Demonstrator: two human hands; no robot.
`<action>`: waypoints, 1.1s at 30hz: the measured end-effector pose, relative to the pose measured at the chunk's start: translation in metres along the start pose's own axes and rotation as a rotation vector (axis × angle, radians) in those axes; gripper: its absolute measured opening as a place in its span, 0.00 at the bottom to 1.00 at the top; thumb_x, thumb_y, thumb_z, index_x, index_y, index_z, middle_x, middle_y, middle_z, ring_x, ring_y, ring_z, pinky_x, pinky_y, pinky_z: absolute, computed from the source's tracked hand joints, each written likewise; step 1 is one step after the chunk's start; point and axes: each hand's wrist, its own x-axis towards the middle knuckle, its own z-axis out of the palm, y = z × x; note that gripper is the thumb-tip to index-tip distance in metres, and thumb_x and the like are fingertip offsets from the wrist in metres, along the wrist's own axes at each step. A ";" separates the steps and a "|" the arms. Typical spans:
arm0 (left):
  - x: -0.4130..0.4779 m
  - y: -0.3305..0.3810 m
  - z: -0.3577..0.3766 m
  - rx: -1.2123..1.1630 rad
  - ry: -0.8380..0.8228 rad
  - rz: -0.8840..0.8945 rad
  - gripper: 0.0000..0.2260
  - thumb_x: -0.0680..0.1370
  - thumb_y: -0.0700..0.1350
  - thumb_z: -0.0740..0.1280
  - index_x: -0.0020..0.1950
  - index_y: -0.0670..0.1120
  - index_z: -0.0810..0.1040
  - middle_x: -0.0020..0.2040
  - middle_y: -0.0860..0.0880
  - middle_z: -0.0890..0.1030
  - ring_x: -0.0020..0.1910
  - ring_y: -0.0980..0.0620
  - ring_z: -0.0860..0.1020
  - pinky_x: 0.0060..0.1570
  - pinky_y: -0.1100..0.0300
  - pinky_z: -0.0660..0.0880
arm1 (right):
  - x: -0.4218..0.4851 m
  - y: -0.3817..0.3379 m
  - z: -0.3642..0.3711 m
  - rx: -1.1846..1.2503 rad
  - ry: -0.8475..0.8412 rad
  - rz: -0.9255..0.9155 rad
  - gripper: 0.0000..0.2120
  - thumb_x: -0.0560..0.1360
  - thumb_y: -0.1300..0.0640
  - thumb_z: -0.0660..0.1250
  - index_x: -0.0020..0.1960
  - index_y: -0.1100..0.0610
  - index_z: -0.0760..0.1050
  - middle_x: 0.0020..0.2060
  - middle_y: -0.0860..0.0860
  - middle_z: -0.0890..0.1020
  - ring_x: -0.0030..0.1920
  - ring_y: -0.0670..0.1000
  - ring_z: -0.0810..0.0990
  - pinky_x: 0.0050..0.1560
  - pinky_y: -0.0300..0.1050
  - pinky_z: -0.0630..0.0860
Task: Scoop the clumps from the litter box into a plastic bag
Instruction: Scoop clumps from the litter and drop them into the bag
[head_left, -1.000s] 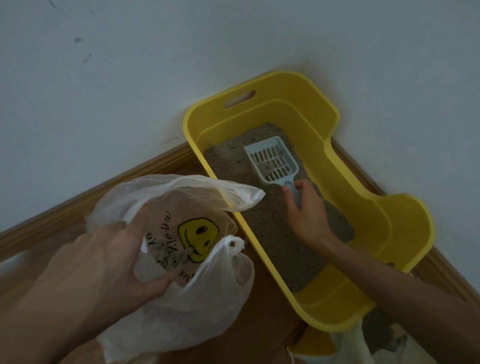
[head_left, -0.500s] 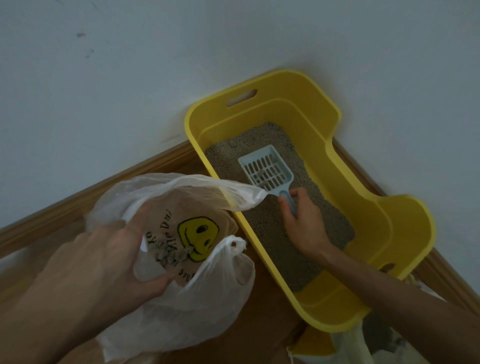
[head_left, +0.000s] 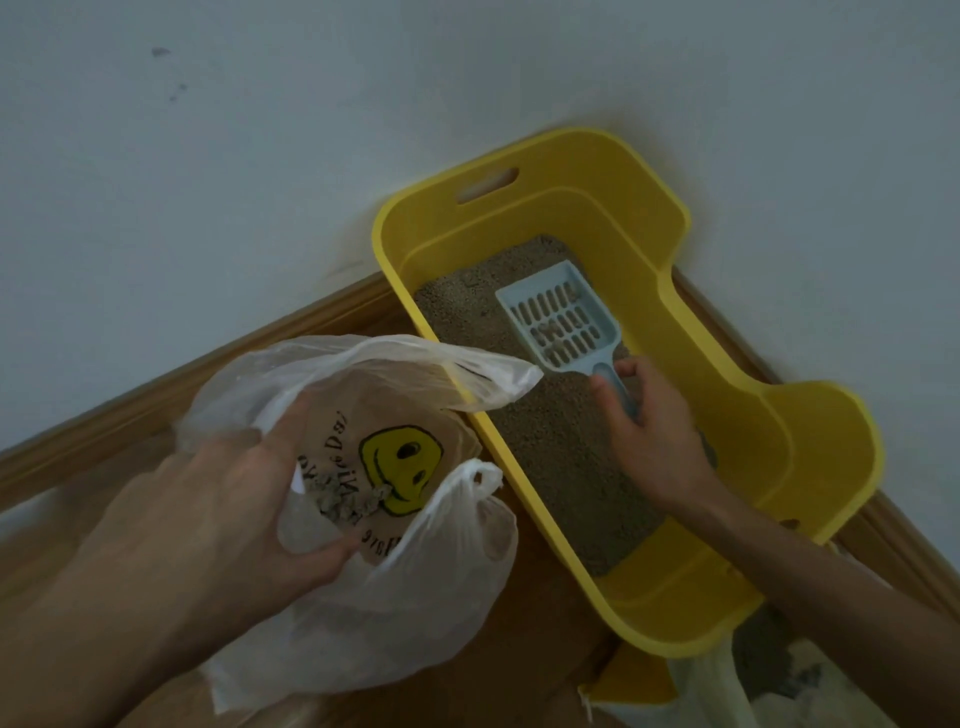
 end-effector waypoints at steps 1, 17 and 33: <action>0.000 -0.001 0.001 0.022 0.000 -0.010 0.50 0.54 0.80 0.50 0.69 0.61 0.39 0.37 0.56 0.74 0.39 0.51 0.77 0.36 0.53 0.78 | -0.004 -0.001 -0.005 0.016 0.005 0.010 0.07 0.81 0.50 0.59 0.55 0.53 0.70 0.38 0.53 0.80 0.28 0.48 0.74 0.25 0.48 0.73; 0.000 0.001 -0.002 -0.002 -0.012 0.006 0.47 0.54 0.79 0.50 0.66 0.64 0.34 0.37 0.57 0.74 0.38 0.50 0.77 0.36 0.52 0.77 | -0.092 -0.019 -0.057 -0.058 -0.060 0.047 0.01 0.74 0.47 0.62 0.45 0.42 0.72 0.26 0.50 0.76 0.20 0.44 0.65 0.20 0.36 0.58; 0.000 0.012 -0.008 -0.005 -0.023 -0.027 0.49 0.60 0.74 0.66 0.65 0.64 0.33 0.45 0.56 0.78 0.46 0.51 0.78 0.40 0.55 0.75 | -0.104 -0.036 -0.065 -0.175 -0.308 -0.034 0.21 0.67 0.23 0.53 0.49 0.34 0.69 0.27 0.44 0.79 0.21 0.44 0.73 0.21 0.30 0.60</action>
